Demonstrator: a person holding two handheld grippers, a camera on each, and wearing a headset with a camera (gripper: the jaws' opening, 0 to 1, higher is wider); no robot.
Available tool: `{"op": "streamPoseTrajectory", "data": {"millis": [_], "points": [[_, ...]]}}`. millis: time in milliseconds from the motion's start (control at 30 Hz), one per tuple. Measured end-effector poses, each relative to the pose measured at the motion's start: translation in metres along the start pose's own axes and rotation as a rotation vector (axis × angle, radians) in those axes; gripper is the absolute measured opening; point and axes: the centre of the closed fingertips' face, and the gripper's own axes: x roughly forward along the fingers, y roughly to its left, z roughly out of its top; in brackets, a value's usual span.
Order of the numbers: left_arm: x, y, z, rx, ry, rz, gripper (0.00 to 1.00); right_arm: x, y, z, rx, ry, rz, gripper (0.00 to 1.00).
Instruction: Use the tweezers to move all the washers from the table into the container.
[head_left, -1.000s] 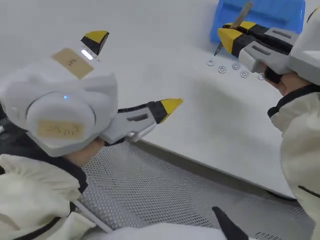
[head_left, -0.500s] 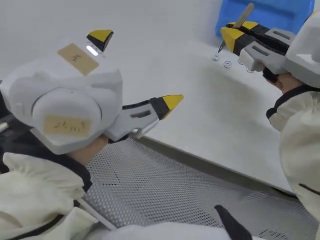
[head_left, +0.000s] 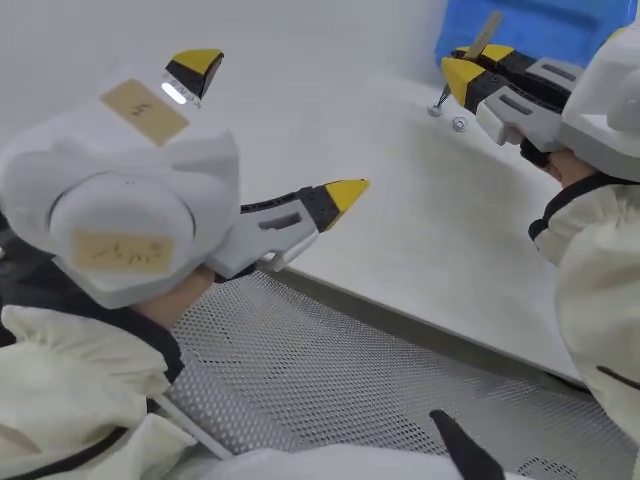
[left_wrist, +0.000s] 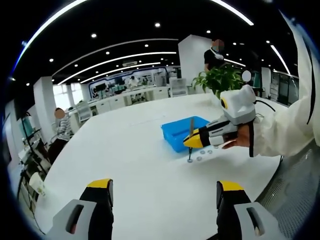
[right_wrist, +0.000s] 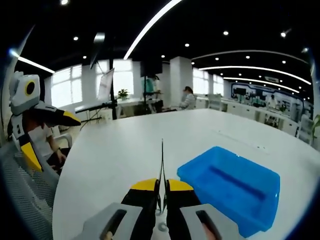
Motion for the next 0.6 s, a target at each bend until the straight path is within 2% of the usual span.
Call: {"op": "streamPoseTrajectory", "data": {"millis": [100, 600], "points": [[0.0001, -0.0016, 0.0003, 0.007, -0.001, -0.006, 0.86, -0.0002, 0.0001, 0.0007, 0.032, -0.008, 0.002, 0.02], [0.0007, 0.0001, -0.0034, 0.012, 0.015, 0.000, 0.85, -0.0059, 0.0032, 0.0015, 0.037, -0.010, -0.014, 0.03]]}}
